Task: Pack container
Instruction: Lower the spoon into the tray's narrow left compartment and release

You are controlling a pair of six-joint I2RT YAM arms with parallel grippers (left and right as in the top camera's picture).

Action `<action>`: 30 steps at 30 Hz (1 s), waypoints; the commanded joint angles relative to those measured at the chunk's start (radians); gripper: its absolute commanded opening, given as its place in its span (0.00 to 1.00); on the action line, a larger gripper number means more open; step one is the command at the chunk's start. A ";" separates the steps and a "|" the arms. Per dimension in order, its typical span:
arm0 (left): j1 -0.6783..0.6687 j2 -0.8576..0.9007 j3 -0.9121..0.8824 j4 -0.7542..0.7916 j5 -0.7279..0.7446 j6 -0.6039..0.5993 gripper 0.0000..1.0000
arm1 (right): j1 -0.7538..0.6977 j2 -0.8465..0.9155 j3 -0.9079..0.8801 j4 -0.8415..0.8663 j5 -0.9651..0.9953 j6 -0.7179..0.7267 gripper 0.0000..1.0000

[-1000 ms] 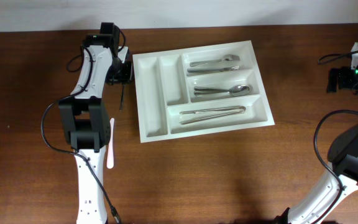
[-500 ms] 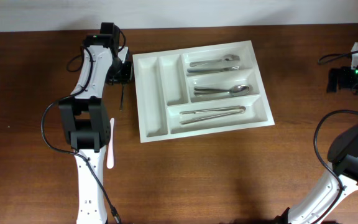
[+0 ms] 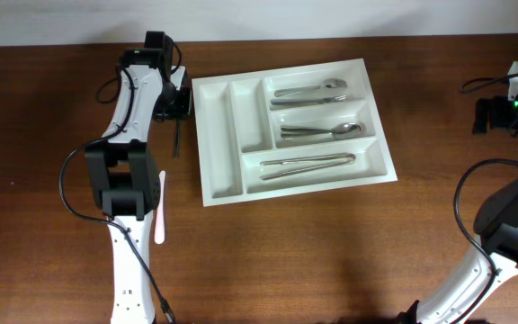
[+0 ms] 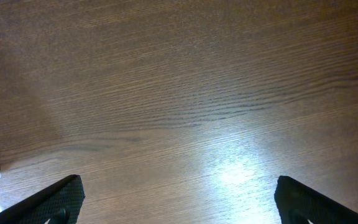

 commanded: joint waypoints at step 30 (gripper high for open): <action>-0.002 0.012 0.406 -0.325 0.188 -0.208 0.22 | -0.006 0.005 -0.006 0.001 -0.006 0.010 0.99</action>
